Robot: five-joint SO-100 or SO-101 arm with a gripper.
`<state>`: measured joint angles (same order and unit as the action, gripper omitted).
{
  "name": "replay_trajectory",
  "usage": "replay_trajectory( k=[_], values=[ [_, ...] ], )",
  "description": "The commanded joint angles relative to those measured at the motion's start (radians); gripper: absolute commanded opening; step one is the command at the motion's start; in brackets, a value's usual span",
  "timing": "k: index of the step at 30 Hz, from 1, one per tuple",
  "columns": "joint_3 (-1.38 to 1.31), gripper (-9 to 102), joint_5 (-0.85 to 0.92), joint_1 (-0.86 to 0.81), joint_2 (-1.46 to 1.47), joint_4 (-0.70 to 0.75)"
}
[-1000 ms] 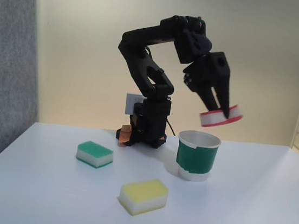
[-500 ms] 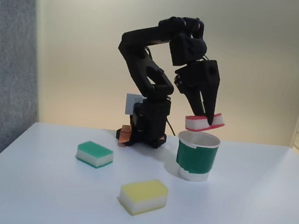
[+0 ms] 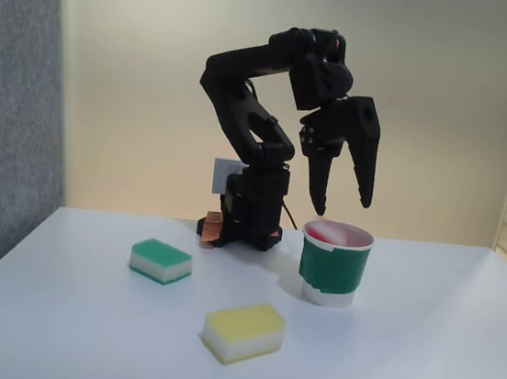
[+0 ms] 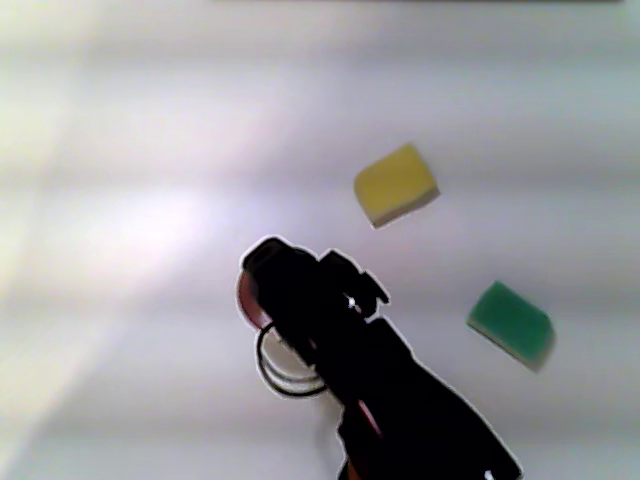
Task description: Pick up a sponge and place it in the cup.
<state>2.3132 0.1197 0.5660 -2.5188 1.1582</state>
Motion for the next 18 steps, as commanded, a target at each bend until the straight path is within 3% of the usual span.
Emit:
replay_trajectory(
  k=[1,6,9,14,18],
  values=[
    [-0.021,33,0.003,0.005,-0.021,-0.017],
    [-0.063,30,-0.005,-0.032,-0.041,-0.018],
    [-0.106,18,-0.008,-0.089,-0.063,0.018],
    [-0.158,13,0.046,-0.255,-0.087,0.003],
    [-0.155,0,0.046,-0.414,-0.121,-0.080]
  ],
)
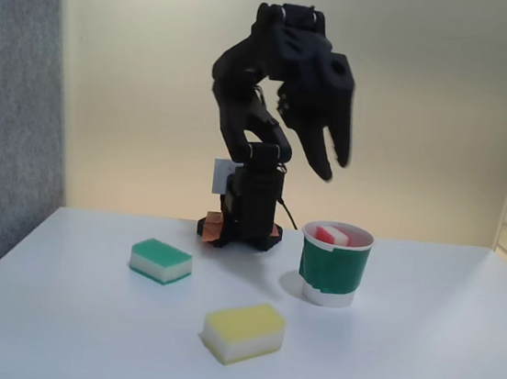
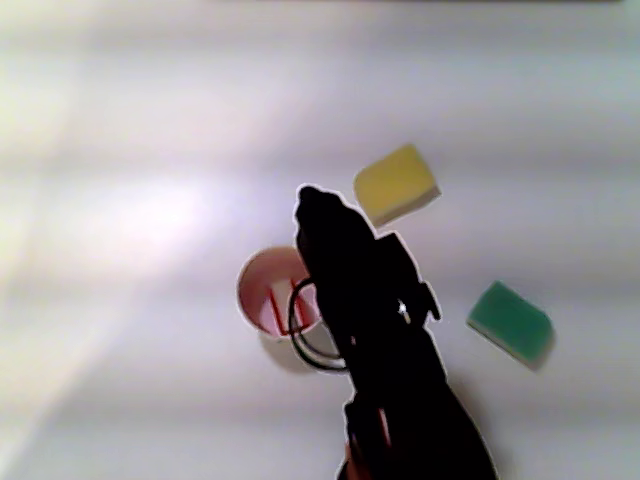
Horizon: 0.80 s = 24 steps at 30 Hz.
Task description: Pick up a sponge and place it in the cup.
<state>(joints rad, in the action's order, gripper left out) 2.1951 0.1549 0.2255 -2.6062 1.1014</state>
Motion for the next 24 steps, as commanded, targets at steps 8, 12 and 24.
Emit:
replay_trajectory(
  k=[8,12,24],
  values=[
    [0.008,0,-0.086,-0.244,-0.133,0.061],
    [0.081,0,-0.167,-0.321,-0.210,0.103],
    [0.370,0,-0.199,-0.459,-0.499,0.066]
  ],
)
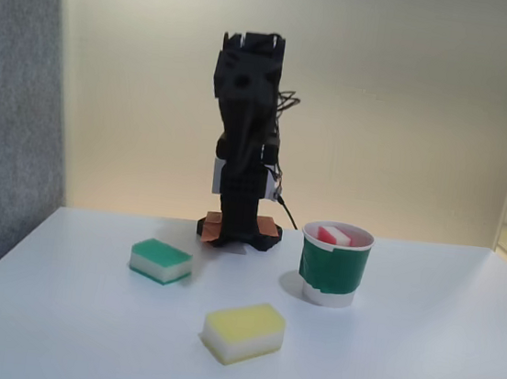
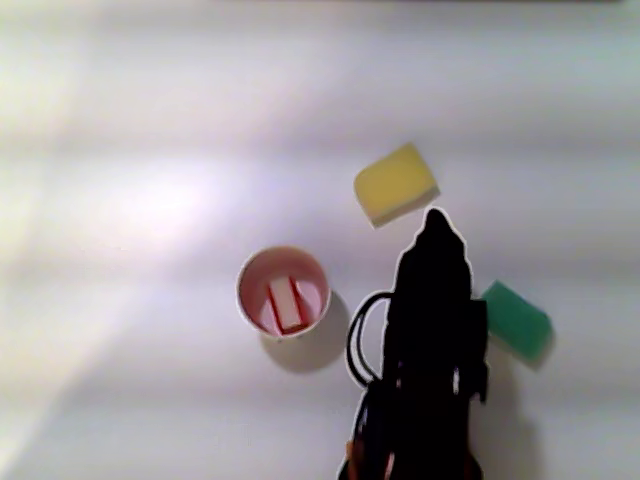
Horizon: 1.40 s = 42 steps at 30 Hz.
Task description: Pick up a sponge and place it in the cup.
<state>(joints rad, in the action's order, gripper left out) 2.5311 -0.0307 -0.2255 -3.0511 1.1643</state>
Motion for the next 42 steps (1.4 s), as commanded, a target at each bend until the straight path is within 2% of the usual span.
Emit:
replay_trajectory(
  k=[1,10,27,34,42],
  values=[
    [0.054,0,-0.014,-0.009,-0.077,0.006],
    [0.209,0,-0.021,-0.023,-0.207,-0.003],
    [0.531,0,-0.051,0.012,-0.210,-0.272],
    [0.560,0,-0.038,0.018,-0.210,-0.196],
    [0.560,0,-0.025,0.097,-0.213,0.023]
  ],
)
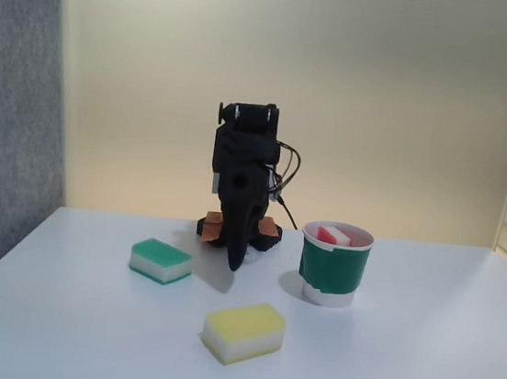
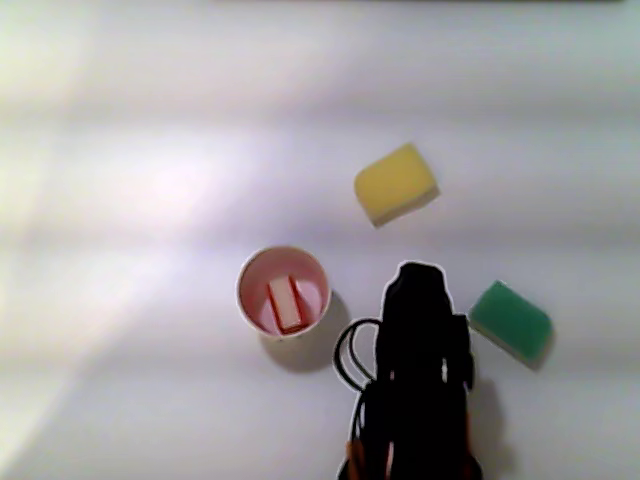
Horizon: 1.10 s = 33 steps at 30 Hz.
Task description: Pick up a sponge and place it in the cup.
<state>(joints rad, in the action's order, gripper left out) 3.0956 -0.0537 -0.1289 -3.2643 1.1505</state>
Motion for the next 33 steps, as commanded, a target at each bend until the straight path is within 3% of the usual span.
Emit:
replay_trajectory(
  k=[1,8,33],
  values=[
    [-0.005,0,0.003,0.000,0.000,0.064],
    [-0.003,0,0.003,0.011,0.000,0.242],
    [-0.003,0,0.054,0.015,-0.002,0.249]
  ],
)
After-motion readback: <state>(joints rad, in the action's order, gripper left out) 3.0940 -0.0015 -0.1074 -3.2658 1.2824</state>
